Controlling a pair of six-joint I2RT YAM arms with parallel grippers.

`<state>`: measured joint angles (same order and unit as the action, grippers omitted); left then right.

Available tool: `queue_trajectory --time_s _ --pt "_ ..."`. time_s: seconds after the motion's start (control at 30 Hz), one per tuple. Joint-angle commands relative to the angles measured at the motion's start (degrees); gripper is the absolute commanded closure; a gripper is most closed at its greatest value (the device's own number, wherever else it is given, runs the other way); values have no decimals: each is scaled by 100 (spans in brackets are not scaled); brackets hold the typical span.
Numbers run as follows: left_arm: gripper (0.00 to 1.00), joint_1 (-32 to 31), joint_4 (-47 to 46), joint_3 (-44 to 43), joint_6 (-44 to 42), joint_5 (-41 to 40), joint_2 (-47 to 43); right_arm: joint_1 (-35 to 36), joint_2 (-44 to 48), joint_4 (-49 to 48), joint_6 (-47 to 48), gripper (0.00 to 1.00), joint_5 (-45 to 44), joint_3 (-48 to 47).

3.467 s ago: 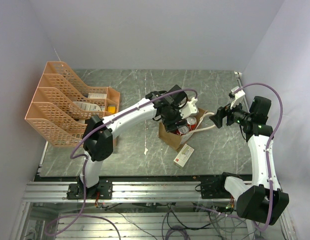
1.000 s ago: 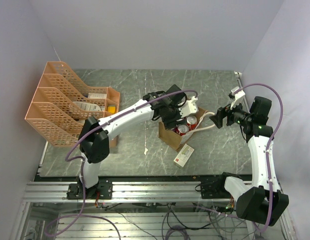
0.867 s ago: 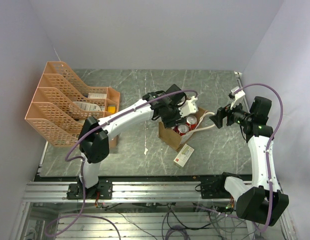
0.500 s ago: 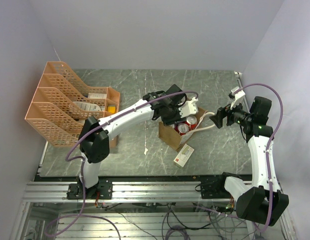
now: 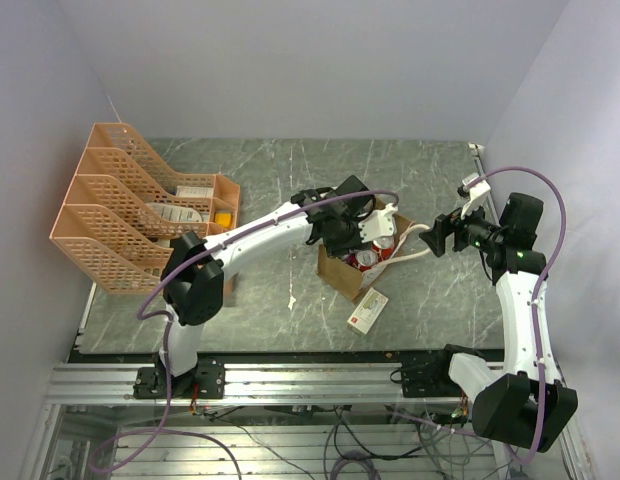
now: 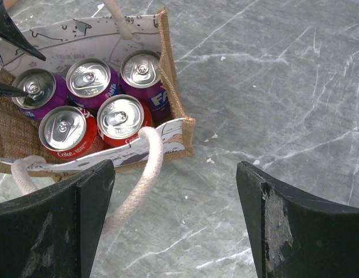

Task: Place the beverage into the canvas bag

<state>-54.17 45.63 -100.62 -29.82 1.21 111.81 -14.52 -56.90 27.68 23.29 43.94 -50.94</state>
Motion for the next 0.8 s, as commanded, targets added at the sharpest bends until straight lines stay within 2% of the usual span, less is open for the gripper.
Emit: queue_trajectory --time_s 0.0,0.5,0.77 --pt "42 -70 204 84 -33 -27 156 -51 102 -43 71 14 -24 80" --pt "37 -83 -99 -111 18 220 -795 -51 76 -69 55 14 -35 84" --pt "35 -78 -454 204 170 102 -1416 -53 -78 -66 -146 14 315 -199"
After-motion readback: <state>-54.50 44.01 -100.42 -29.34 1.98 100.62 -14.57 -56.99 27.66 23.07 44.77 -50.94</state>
